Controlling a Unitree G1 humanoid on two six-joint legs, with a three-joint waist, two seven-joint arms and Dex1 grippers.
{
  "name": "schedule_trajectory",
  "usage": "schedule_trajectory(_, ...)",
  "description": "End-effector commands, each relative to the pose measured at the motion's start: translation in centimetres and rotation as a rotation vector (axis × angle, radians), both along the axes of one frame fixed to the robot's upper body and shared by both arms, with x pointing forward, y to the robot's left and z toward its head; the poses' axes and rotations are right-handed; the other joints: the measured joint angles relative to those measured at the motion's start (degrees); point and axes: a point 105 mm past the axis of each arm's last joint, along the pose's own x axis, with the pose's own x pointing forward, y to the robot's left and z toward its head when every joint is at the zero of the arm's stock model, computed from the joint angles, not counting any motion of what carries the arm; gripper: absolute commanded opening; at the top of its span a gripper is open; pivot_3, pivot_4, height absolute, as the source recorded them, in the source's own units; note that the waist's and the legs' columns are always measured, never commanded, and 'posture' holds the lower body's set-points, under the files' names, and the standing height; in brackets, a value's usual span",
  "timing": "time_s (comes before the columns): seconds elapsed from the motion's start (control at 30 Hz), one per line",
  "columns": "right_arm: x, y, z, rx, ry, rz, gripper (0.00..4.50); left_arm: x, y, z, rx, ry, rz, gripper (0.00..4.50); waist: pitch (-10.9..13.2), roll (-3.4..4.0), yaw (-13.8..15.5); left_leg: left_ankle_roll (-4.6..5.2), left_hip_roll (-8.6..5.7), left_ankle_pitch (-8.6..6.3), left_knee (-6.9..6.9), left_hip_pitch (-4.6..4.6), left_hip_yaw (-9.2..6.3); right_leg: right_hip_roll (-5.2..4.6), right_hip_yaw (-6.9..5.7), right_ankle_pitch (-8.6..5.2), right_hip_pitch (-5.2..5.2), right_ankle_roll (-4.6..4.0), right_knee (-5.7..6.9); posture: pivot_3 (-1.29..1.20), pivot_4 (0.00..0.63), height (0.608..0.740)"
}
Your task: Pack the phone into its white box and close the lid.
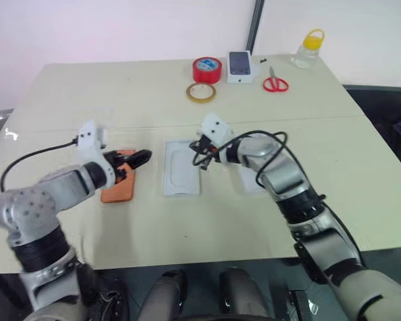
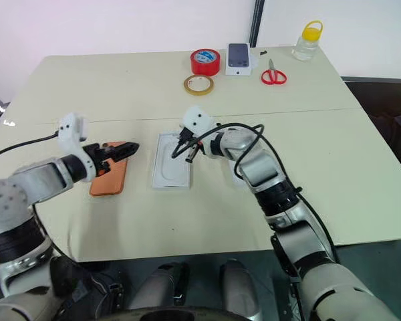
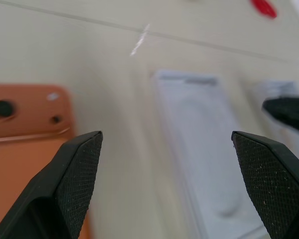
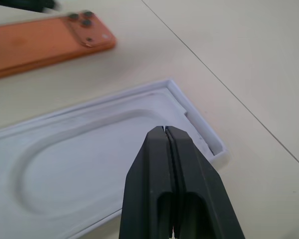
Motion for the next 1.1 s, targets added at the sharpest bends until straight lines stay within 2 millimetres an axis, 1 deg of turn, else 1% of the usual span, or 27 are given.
schedule_trajectory(0.03,1.1,1.9,-0.4,-0.091,-0.038,-0.018,0.04,-1.8,1.1,0.3,0.131,-0.121,-0.104,4.34,0.0,0.02,-0.3,-0.01,0.04,0.00,-0.05,0.00,0.07,0.04,0.07,0.01,-0.06,-0.04,-0.01,0.00,0.150,0.740)
schedule_trajectory(0.07,1.2,2.2,-0.5,-0.099,-0.033,-0.012,0.04,-2.4,1.0,0.1,0.158,-0.131,-0.150,4.34,0.0,0.05,0.0,-0.02,0.06,0.01,-0.10,0.00,0.09,0.04,0.10,0.02,-0.07,-0.06,-0.04,0.00,0.150,0.740)
schedule_trajectory(0.17,1.3,2.8,-0.8,-0.105,-0.018,0.000,0.04,-3.6,0.9,-0.4,0.205,-0.148,-0.237,4.34,0.0,0.06,0.6,-0.02,0.07,0.01,-0.10,-0.02,0.06,0.03,0.06,0.02,-0.07,-0.07,-0.13,0.00,0.150,0.740)
schedule_trajectory(0.23,1.5,3.2,-1.1,-0.121,-0.011,0.002,0.04,-5.1,0.6,-1.3,0.262,-0.141,-0.328,4.34,0.0,0.04,0.3,-0.01,0.07,0.00,-0.10,-0.02,0.07,0.04,0.06,0.05,-0.09,-0.10,-0.20,0.00,0.150,0.740)
schedule_trajectory(0.37,2.2,3.4,-1.7,-0.159,-0.004,-0.021,0.04,-6.6,-0.1,-2.5,0.310,-0.127,-0.435,4.34,0.0,0.12,0.2,-0.01,0.12,0.00,-0.20,0.00,0.10,0.06,0.10,0.06,-0.08,-0.12,-0.19,0.00,0.150,0.740)
schedule_trajectory(0.47,3.0,3.2,-2.0,-0.197,-0.029,-0.061,0.04,-7.0,-0.6,-3.0,0.318,-0.129,-0.464,4.34,0.1,0.14,0.1,-0.02,0.16,0.00,-0.24,0.01,0.10,0.09,0.10,0.09,-0.10,-0.17,-0.19,0.00,0.150,0.740)
schedule_trajectory(0.57,3.7,3.0,-1.7,-0.196,-0.062,-0.098,0.04,-7.0,-0.8,-3.2,0.306,-0.131,-0.461,4.34,0.1,0.14,0.0,-0.04,0.20,0.02,-0.30,0.01,0.11,0.13,0.11,0.10,-0.13,-0.20,-0.17,0.00,0.150,0.740)
schedule_trajectory(0.73,3.9,3.1,-1.4,-0.177,-0.094,-0.106,0.04,-7.0,-1.4,-3.3,0.293,-0.138,-0.471,4.34,0.1,0.14,0.0,-0.11,0.21,0.06,-0.45,0.02,0.11,0.15,0.11,0.11,-0.19,-0.21,-0.18,0.00,0.150,0.740)
schedule_trajectory(0.83,3.4,3.2,-1.2,-0.171,-0.118,-0.070,0.04,-6.9,-1.7,-3.2,0.276,-0.147,-0.470,4.34,0.1,0.14,0.0,-0.13,0.22,0.08,-0.51,0.03,0.10,0.16,0.11,0.12,-0.21,-0.23,-0.18,0.00,0.150,0.740)
schedule_trajectory(0.93,1.9,3.6,-0.5,-0.131,-0.132,0.028,0.04,-6.3,-1.4,-2.8,0.244,-0.164,-0.429,4.34,0.1,0.14,0.0,-0.14,0.23,0.08,-0.54,0.03,0.10,0.16,0.11,0.12,-0.22,-0.23,-0.18,0.00,0.150,0.740)
schedule_trajectory(1.03,-0.8,3.7,-0.5,-0.124,-0.108,0.175,0.04,-5.6,-0.7,-2.1,0.194,-0.181,-0.360,4.34,0.0,0.13,0.1,-0.14,0.23,0.08,-0.54,0.03,0.10,0.17,0.11,0.12,-0.21,-0.23,-0.19,0.00,0.150,0.740)
schedule_trajectory(1.1,-2.5,3.4,-1.2,-0.173,-0.105,0.253,0.04,-5.2,-0.2,-1.8,0.173,-0.188,-0.321,4.34,0.0,0.13,0.1,-0.13,0.24,0.08,-0.53,0.03,0.10,0.17,0.10,0.12,-0.21,-0.22,-0.19,0.00,0.150,0.740)
